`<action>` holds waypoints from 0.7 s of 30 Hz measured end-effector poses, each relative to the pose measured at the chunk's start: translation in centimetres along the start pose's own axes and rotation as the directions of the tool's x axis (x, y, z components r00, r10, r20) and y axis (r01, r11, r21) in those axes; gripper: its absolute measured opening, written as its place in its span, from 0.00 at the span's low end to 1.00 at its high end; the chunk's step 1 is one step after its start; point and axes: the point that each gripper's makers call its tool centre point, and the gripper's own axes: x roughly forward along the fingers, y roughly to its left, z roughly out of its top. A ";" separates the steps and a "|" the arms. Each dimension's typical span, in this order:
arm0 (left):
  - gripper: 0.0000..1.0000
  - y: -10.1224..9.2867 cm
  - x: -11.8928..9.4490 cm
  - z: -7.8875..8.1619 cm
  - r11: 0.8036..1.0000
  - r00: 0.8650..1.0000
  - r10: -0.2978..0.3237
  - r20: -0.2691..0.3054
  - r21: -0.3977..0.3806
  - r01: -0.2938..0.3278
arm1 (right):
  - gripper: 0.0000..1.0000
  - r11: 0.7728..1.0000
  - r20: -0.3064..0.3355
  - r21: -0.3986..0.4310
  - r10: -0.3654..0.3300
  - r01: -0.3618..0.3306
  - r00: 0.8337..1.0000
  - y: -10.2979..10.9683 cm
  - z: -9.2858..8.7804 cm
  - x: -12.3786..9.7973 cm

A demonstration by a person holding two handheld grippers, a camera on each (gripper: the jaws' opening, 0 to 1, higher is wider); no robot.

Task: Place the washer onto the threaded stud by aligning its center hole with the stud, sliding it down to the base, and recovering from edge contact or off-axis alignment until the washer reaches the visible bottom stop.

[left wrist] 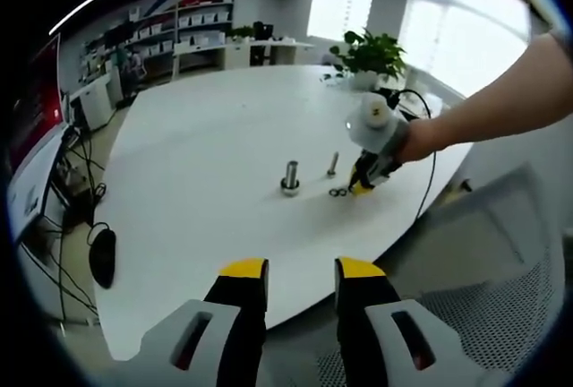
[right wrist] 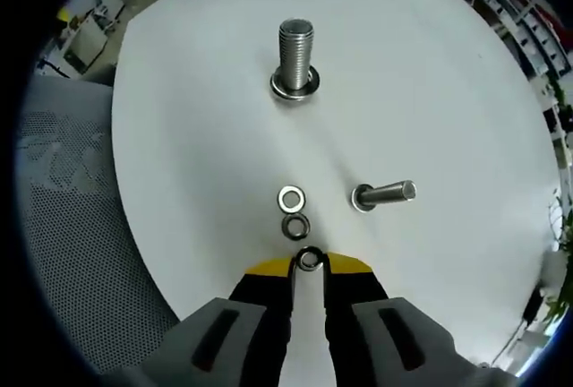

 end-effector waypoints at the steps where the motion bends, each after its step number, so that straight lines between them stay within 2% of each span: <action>1: 0.28 0.0 0.0 0.0 1.000 1.000 0.000 0.001 0.000 0.000 | 0.14 1.000 0.002 0.001 -0.002 0.002 1.000 0.0 0.0 0.0; 5: 0.28 0.0 0.0 0.0 1.000 1.000 0.000 0.005 -0.004 0.000 | 0.14 0.998 0.027 0.057 -0.015 0.013 1.000 -0.2 -0.1 0.1; 10: 0.28 0.0 0.0 0.1 1.000 1.000 -0.005 0.004 0.000 0.005 | 0.14 0.999 0.049 0.014 -0.047 0.046 0.998 0.1 -0.1 -0.2; 14: 0.28 0.0 -0.1 0.1 1.000 1.000 -0.006 0.010 -0.006 0.006 | 0.14 0.996 0.054 0.084 -0.032 0.027 0.998 0.0 -0.1 -0.3; 21: 0.28 -0.1 -0.1 0.4 1.000 1.000 -0.012 0.021 -0.007 0.012 | 0.14 0.995 0.095 0.096 -0.049 0.040 0.994 -0.4 0.4 -1.8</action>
